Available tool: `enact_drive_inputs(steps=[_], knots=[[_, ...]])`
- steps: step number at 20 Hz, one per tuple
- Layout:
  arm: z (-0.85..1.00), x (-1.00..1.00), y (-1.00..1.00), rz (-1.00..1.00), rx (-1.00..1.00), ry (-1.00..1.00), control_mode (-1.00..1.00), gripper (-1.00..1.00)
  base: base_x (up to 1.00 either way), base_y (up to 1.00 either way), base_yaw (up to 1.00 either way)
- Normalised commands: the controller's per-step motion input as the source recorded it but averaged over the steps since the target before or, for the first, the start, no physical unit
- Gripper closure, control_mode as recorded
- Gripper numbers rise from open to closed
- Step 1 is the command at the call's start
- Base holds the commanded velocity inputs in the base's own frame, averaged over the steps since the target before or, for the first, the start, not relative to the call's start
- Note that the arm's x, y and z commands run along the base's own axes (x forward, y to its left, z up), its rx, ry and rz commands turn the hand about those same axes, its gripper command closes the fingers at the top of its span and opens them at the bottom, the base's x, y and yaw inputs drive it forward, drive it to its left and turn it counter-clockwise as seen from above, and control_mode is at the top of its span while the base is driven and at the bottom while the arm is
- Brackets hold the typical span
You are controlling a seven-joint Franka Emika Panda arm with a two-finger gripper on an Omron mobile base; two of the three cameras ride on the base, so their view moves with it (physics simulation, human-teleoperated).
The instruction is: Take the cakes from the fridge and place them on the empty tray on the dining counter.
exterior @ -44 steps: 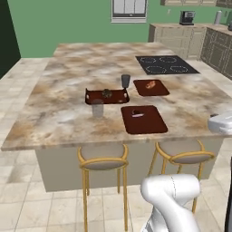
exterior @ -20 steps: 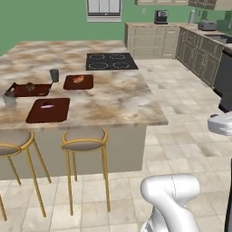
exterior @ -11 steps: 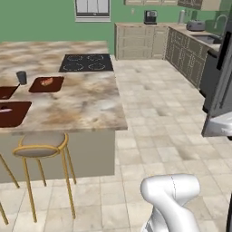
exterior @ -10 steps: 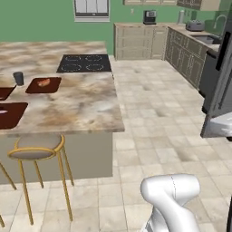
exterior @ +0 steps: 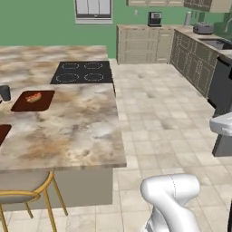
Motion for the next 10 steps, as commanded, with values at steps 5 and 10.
enact_drive_inputs(steps=[5, 10], knots=[[0.00, 0.00, 0.00, 0.00, 0.00, 0.00, 1.00, -1.00, 0.41, -0.56, 0.01], [0.00, 0.00, 0.00, 0.00, 0.00, 0.00, 1.00, -1.00, 0.07, -0.80, 0.00]])
